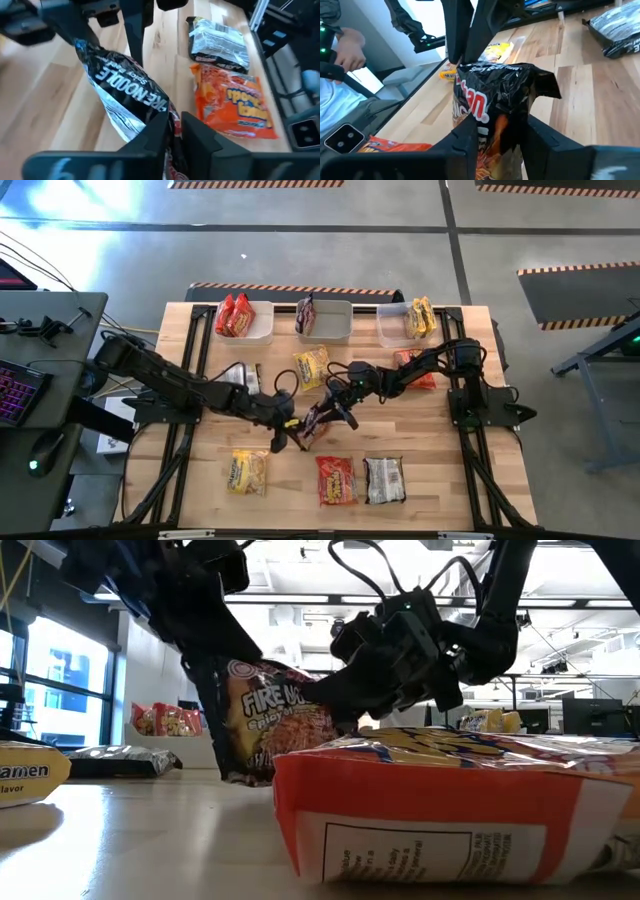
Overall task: Sort Maruchan noodles
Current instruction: Put the black noodle pack into the gray bin
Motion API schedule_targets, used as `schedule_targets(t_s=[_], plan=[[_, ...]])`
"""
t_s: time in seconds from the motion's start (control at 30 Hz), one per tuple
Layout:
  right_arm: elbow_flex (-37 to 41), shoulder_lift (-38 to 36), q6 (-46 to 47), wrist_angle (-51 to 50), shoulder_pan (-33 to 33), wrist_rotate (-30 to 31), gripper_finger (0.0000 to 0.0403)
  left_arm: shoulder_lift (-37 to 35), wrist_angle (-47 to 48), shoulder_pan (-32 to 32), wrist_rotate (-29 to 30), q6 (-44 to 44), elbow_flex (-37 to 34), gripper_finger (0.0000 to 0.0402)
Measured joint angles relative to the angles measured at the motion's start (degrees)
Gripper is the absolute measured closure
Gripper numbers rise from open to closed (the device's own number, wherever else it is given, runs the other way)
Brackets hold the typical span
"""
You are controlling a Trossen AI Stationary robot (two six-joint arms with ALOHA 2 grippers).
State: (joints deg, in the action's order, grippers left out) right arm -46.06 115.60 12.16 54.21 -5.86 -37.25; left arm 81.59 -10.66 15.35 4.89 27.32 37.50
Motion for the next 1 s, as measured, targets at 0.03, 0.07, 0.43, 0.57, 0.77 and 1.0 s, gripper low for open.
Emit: schedule_targets(t_s=[0.03, 0.07, 0.43, 0.57, 0.77, 1.0], plan=[[0.0, 0.0, 0.0, 0.2, 0.0, 0.1, 0.0314, -0.4, 0.3, -0.1, -0.6, 1.3, 0.0, 0.0342], [0.0, 0.0, 0.0, 0.5, 0.0, 0.3, 0.0316, -0.9, 1.5, -0.3, -1.2, 2.5, 0.4, 0.0332], [0.0, 0.0, -5.3, 1.4, 2.2, 8.2, 0.0318, -2.9, 25.3, -2.7, -1.7, 10.0, 11.6, 0.0215], [-0.3, 0.0, -6.9, 1.4, 3.3, 10.5, 0.0319, -1.3, 30.5, -3.9, -1.6, 8.8, 14.7, 0.0177], [-1.5, -0.1, -7.3, 1.3, 3.7, 10.5, 0.0319, 1.9, 33.4, -5.0, -4.5, 8.2, 16.8, 0.0152], [-1.9, -0.1, -7.0, 2.3, 3.7, 10.7, 0.0319, 5.1, 38.7, -5.0, -4.3, 3.7, 19.5, 0.0148]])
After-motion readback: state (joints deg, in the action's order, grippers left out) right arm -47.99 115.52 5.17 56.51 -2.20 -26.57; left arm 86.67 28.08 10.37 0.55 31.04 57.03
